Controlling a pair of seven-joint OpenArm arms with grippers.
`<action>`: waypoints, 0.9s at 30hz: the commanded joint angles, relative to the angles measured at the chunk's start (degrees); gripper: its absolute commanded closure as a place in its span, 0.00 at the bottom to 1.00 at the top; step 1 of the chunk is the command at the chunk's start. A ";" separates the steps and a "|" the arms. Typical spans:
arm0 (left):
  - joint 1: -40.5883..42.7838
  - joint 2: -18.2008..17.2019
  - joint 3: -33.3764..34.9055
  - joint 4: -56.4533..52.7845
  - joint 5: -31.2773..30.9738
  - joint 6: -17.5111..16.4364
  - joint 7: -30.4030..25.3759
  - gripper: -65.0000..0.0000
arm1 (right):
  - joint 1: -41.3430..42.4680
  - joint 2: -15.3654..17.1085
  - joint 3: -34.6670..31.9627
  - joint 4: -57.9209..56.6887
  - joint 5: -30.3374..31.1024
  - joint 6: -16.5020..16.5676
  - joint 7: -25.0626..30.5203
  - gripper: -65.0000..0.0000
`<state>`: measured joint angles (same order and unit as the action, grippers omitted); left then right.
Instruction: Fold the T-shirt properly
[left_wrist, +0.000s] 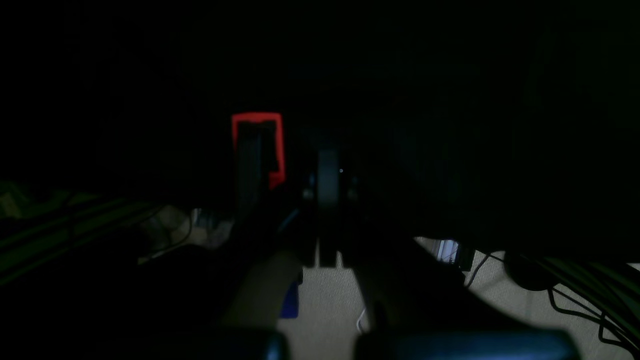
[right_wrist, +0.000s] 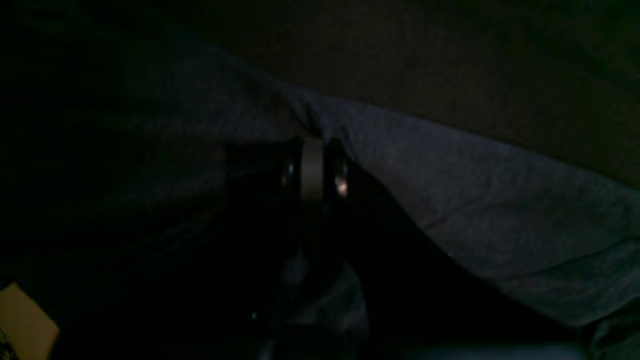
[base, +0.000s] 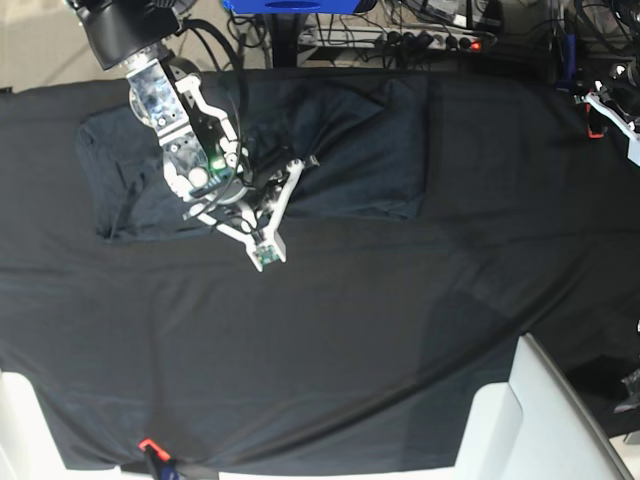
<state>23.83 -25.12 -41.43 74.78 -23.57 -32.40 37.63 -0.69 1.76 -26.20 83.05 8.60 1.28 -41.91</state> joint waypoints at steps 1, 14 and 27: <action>0.21 -1.38 -0.46 0.69 -0.38 0.01 -1.01 1.00 | 1.17 -0.05 0.22 0.78 -0.03 0.00 0.99 1.00; 0.21 -1.38 -0.46 0.69 -0.38 0.01 -1.01 1.00 | 2.31 -0.13 0.31 -1.42 0.06 -0.44 -1.74 0.82; -0.14 -1.38 -0.55 -2.21 -0.38 0.01 -1.19 1.00 | -9.47 1.27 16.13 15.20 -0.29 -0.44 -0.77 0.61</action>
<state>23.51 -25.12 -41.43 71.66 -23.77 -32.47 37.19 -10.81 2.66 -10.24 97.17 8.56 1.02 -43.90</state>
